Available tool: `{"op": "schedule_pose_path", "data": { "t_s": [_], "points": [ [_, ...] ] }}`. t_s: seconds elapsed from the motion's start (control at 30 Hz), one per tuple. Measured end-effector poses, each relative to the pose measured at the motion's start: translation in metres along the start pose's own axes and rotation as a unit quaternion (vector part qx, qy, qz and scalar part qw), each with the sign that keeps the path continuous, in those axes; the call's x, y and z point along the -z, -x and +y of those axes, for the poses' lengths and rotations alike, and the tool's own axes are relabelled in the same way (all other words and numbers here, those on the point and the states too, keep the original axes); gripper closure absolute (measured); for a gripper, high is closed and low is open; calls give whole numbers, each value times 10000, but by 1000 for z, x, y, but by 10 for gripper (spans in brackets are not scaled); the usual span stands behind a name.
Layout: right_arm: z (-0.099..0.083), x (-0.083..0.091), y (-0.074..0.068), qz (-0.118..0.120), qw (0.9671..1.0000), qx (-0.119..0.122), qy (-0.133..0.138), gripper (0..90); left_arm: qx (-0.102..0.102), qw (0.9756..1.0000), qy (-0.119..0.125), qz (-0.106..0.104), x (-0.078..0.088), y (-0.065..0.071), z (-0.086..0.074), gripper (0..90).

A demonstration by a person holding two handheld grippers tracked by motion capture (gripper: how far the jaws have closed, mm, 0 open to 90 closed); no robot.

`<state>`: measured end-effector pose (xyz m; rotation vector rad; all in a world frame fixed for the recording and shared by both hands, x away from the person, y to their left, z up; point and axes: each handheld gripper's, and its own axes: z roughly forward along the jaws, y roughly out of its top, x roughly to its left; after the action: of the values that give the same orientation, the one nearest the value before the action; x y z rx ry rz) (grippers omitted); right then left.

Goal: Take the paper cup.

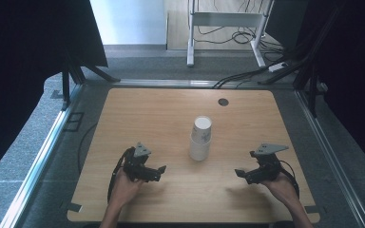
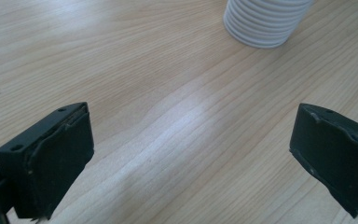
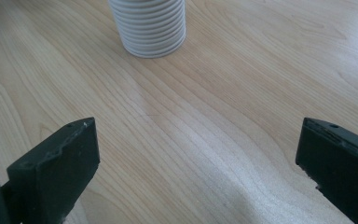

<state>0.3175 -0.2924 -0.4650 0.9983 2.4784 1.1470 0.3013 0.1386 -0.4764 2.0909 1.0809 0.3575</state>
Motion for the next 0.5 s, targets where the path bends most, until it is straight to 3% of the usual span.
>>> {"op": "schedule_pose_path", "data": {
  "t_s": [0.17,0.5],
  "points": [
    [5,2,1,34,10000,48,-32,0,-75,9998,41,-156,-1,1,8,0],
    [22,2,-1,245,9996,134,-2,0,-545,9976,-24,-425,-8,11,24,0]
  ]
}}
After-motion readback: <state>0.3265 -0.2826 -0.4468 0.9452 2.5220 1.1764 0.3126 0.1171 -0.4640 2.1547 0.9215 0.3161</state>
